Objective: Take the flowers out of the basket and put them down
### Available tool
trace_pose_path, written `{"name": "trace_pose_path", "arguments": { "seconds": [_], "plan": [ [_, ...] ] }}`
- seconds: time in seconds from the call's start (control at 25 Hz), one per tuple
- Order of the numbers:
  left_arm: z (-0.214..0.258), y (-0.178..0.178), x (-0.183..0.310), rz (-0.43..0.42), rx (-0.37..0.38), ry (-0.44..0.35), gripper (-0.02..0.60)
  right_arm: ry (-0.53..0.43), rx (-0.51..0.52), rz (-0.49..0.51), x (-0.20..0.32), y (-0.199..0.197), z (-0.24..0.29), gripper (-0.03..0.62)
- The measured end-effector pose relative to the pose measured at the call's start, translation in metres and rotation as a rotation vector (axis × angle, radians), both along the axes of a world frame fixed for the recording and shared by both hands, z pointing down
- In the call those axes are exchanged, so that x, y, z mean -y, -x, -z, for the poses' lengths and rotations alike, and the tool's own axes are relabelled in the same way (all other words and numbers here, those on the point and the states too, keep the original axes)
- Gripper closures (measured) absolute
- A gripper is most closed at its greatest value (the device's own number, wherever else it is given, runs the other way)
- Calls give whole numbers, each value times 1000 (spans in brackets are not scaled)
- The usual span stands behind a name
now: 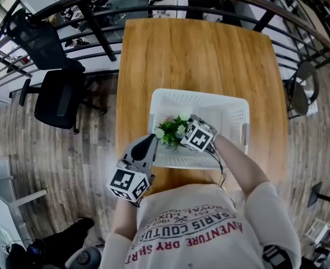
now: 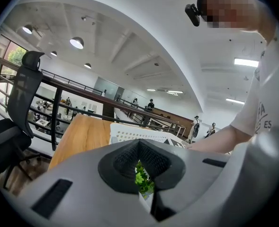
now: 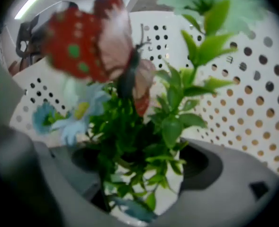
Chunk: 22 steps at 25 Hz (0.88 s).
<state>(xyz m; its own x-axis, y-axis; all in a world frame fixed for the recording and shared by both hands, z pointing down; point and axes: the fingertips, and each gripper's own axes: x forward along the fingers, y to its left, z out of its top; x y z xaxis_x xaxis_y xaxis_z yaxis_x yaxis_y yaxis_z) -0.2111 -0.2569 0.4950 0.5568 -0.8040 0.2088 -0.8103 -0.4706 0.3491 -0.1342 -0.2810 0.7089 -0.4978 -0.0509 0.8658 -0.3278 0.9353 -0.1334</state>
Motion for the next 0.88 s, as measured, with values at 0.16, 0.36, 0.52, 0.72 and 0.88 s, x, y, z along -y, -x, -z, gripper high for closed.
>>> {"name": "trace_pose_path", "arguments": {
  "seconds": [0.16,0.36,0.52,0.72,0.88],
  "plan": [
    [-2,3,1,-1,-32,9,566,0,7,-5,3,6,-5,146],
    [-2,2,2,-7,-33,14,567,15,-6,-2,4,6,-11,145],
    [-4,2,4,0,-26,15,566,9,-10,-3,5,6,-13,145],
    [-5,6,3,26,-42,14,566,-5,-8,-10,6,6,-10,140],
    [-4,6,1,31,-29,9,566,-4,-38,-9,1,1,-10,140]
  ]
}}
